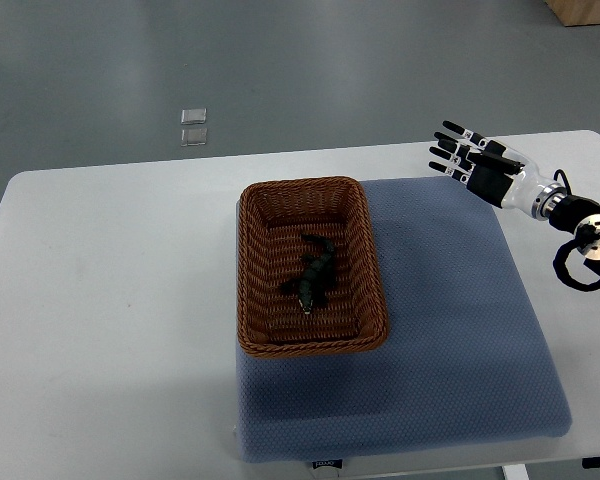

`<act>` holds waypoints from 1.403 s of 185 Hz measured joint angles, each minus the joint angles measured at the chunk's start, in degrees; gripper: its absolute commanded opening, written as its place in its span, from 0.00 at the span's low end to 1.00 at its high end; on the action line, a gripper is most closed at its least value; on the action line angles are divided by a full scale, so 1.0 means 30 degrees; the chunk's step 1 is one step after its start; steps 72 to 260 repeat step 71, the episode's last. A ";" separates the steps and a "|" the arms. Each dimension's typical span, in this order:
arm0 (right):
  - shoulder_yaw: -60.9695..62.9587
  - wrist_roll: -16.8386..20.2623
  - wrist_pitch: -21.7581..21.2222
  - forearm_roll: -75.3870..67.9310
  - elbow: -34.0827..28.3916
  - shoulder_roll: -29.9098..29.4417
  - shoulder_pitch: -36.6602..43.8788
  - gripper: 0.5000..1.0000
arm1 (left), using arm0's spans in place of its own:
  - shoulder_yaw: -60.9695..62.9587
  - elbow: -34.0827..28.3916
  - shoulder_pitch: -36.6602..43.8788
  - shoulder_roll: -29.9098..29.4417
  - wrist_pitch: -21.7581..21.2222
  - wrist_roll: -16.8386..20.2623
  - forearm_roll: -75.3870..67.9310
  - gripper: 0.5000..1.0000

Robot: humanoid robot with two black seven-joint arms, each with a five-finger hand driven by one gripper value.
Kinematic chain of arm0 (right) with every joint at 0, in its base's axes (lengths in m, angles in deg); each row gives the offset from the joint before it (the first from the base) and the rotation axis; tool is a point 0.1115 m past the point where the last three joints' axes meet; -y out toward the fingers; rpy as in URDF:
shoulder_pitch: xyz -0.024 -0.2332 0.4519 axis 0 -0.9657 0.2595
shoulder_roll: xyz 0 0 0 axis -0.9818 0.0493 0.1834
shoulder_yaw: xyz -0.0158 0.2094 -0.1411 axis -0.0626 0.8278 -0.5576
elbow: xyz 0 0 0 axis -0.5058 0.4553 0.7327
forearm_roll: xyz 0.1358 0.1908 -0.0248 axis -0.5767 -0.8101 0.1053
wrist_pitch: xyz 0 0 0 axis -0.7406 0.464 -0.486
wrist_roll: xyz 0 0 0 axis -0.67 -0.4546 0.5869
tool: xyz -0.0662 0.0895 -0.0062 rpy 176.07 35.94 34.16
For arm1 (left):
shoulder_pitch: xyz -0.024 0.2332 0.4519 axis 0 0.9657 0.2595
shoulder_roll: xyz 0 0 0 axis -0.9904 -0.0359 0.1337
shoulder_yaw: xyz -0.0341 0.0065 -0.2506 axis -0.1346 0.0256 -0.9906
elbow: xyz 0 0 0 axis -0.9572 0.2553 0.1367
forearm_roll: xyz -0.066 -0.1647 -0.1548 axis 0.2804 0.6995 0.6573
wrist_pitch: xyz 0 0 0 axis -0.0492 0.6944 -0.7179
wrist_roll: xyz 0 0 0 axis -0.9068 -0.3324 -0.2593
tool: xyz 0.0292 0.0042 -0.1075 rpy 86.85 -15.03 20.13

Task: Place crocodile in brown basket with right hand

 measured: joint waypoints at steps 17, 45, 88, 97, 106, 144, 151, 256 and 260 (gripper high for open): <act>0.0001 -0.0079 -0.0263 -0.0055 -0.0001 -0.0054 -0.0209 0.86 | 0.0000 0.0000 0.0000 0.0000 0.0000 0.0000 0.0000 1.00; 0.0028 -0.0150 -0.0871 0.0232 0.0022 -0.0065 -0.0282 0.86 | 0.0000 0.0000 0.0000 0.0000 0.0000 0.0000 0.0000 1.00; 0.0066 -0.0154 -0.1108 0.0269 0.0036 -0.0049 -0.0290 0.86 | 0.0000 0.0000 0.0000 0.0000 0.0000 0.0000 0.0000 1.00; 0.0066 -0.0154 -0.1108 0.0269 0.0036 -0.0049 -0.0290 0.86 | 0.0000 0.0000 0.0000 0.0000 0.0000 0.0000 0.0000 1.00; 0.0066 -0.0154 -0.1108 0.0269 0.0036 -0.0049 -0.0290 0.86 | 0.0000 0.0000 0.0000 0.0000 0.0000 0.0000 0.0000 1.00; 0.0066 -0.0154 -0.1108 0.0269 0.0036 -0.0049 -0.0290 0.86 | 0.0000 0.0000 0.0000 0.0000 0.0000 0.0000 0.0000 1.00; 0.0066 -0.0154 -0.1108 0.0269 0.0036 -0.0049 -0.0290 0.86 | 0.0000 0.0000 0.0000 0.0000 0.0000 0.0000 0.0000 1.00; 0.0066 -0.0154 -0.1108 0.0269 0.0036 -0.0049 -0.0290 0.86 | 0.0000 0.0000 0.0000 0.0000 0.0000 0.0000 0.0000 1.00; 0.0066 -0.0154 -0.1108 0.0269 0.0036 -0.0049 -0.0290 0.86 | 0.0000 0.0000 0.0000 0.0000 0.0000 0.0000 0.0000 1.00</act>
